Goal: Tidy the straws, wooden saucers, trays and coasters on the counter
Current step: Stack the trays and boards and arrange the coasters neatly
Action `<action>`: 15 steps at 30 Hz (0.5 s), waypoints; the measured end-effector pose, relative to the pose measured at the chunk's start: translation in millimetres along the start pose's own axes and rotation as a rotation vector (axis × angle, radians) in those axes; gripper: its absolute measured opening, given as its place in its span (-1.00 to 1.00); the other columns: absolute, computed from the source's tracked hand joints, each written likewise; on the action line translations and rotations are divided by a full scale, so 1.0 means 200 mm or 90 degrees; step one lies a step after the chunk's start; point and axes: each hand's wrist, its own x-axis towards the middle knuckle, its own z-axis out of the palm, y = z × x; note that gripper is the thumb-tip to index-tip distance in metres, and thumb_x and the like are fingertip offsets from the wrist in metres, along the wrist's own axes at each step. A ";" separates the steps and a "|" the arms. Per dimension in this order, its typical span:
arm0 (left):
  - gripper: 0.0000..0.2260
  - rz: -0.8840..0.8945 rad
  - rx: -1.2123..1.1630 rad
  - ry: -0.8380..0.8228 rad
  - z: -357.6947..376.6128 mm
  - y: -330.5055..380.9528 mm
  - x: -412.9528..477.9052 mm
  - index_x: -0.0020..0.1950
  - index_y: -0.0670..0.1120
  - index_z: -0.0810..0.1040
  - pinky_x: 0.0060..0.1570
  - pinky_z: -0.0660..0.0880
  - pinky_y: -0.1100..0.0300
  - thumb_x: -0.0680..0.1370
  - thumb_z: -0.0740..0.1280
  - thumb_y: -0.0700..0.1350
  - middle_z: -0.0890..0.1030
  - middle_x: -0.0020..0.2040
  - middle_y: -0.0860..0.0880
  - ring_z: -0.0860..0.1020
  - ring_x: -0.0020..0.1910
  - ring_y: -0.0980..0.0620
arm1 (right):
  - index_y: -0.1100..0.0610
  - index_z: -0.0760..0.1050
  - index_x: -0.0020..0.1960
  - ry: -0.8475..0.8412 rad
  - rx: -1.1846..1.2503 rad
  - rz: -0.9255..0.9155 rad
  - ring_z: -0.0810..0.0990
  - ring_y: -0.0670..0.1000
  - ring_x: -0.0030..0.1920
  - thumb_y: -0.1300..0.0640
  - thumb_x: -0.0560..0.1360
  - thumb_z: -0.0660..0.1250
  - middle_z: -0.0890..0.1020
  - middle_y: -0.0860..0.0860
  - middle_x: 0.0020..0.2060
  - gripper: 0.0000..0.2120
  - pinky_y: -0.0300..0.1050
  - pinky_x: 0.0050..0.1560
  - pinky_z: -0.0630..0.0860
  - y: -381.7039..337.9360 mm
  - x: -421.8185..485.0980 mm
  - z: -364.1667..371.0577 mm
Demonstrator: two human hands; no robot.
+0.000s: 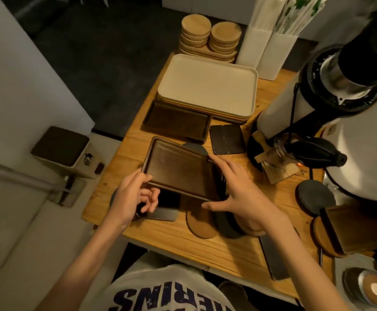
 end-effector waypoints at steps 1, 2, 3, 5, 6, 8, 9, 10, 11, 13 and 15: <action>-0.85 0.006 -0.013 0.013 -0.03 0.02 0.03 -0.14 -0.15 0.35 -0.65 0.24 0.31 0.61 0.09 -0.17 0.39 -0.52 -0.08 0.39 -0.62 -0.02 | -0.28 -0.08 0.55 -0.009 0.010 -0.005 0.07 -0.09 0.47 -0.38 0.25 0.46 0.10 -0.23 0.48 0.06 -0.02 0.44 0.15 -0.02 0.06 0.00; -0.86 0.010 -0.023 0.026 -0.05 0.03 0.05 -0.10 -0.16 0.36 -0.64 0.25 0.30 0.60 0.09 -0.15 0.36 -0.53 -0.04 0.38 -0.61 -0.01 | -0.25 -0.06 0.55 -0.013 0.019 -0.008 0.08 -0.07 0.47 -0.37 0.25 0.48 0.12 -0.19 0.48 0.05 -0.02 0.45 0.15 -0.04 0.11 0.00; -0.86 0.011 -0.028 0.039 -0.08 0.05 0.08 -0.06 -0.17 0.37 -0.63 0.26 0.29 0.61 0.09 -0.13 0.34 -0.53 -0.02 0.38 -0.61 0.00 | -0.21 -0.03 0.57 -0.009 0.025 -0.011 0.10 -0.05 0.47 -0.35 0.26 0.48 0.15 -0.15 0.48 0.05 -0.03 0.45 0.15 -0.06 0.18 0.00; -0.80 0.013 -0.023 0.059 -0.12 0.08 0.15 0.01 -0.20 0.41 -0.60 0.31 0.28 0.64 0.07 -0.11 0.35 -0.53 0.01 0.39 -0.58 0.02 | -0.13 0.00 0.59 0.015 0.039 -0.006 0.10 -0.07 0.46 -0.31 0.27 0.51 0.17 -0.11 0.49 0.07 -0.09 0.43 0.10 -0.08 0.27 0.00; -0.78 0.012 -0.015 0.067 -0.13 0.09 0.18 0.01 -0.19 0.43 -0.58 0.33 0.28 0.65 0.07 -0.10 0.38 -0.52 0.01 0.41 -0.56 0.03 | -0.09 0.01 0.60 0.024 0.044 0.001 0.08 -0.07 0.47 -0.28 0.27 0.53 0.17 -0.08 0.50 0.08 -0.11 0.43 0.08 -0.08 0.31 0.01; -0.79 0.002 -0.001 0.090 -0.15 0.12 0.25 -0.01 -0.14 0.45 -0.55 0.38 0.28 0.66 0.10 -0.07 0.46 -0.46 -0.01 0.47 -0.51 0.06 | -0.03 0.05 0.60 0.044 0.037 0.015 0.08 -0.03 0.50 -0.25 0.28 0.55 0.18 -0.03 0.52 0.07 -0.08 0.44 0.09 -0.08 0.40 0.00; -0.80 -0.003 0.004 0.107 -0.16 0.12 0.28 0.01 -0.13 0.46 -0.54 0.40 0.29 0.66 0.11 -0.07 0.50 -0.41 -0.03 0.50 -0.49 0.08 | -0.01 0.07 0.59 0.056 0.032 0.024 0.09 -0.02 0.50 -0.25 0.27 0.55 0.19 -0.02 0.52 0.06 -0.09 0.44 0.09 -0.07 0.43 -0.01; -0.81 -0.007 0.008 0.123 -0.16 0.13 0.32 0.08 -0.13 0.47 -0.51 0.43 0.29 0.66 0.12 -0.07 0.53 -0.35 -0.05 0.53 -0.46 0.09 | -0.01 0.09 0.59 0.064 0.030 0.033 0.10 -0.01 0.50 -0.25 0.27 0.55 0.20 -0.02 0.52 0.06 -0.10 0.42 0.08 -0.06 0.47 -0.02; -0.79 -0.013 0.020 0.136 -0.17 0.13 0.36 0.19 -0.14 0.45 -0.46 0.47 0.28 0.66 0.13 -0.06 0.56 -0.27 -0.06 0.56 -0.41 0.10 | -0.01 0.10 0.58 0.067 0.026 0.041 0.10 -0.01 0.50 -0.25 0.26 0.55 0.21 -0.01 0.52 0.05 -0.11 0.41 0.07 -0.06 0.51 -0.02; -0.71 -0.022 0.092 0.151 -0.17 0.13 0.44 0.35 -0.04 0.40 -0.26 0.52 0.22 0.66 0.14 -0.01 0.58 -0.02 -0.02 0.61 -0.22 0.07 | 0.01 0.12 0.58 0.067 0.014 0.056 0.09 0.03 0.52 -0.22 0.27 0.57 0.21 0.01 0.53 0.04 -0.09 0.43 0.07 -0.04 0.57 -0.03; -0.74 0.008 0.194 0.164 -0.17 0.13 0.52 0.30 0.07 0.41 0.01 0.51 0.10 0.64 0.13 0.05 0.51 0.17 0.05 0.58 0.03 0.00 | 0.03 0.13 0.58 0.070 0.000 0.068 0.11 0.07 0.53 -0.21 0.28 0.57 0.21 0.04 0.53 0.04 -0.01 0.48 0.11 -0.02 0.62 -0.04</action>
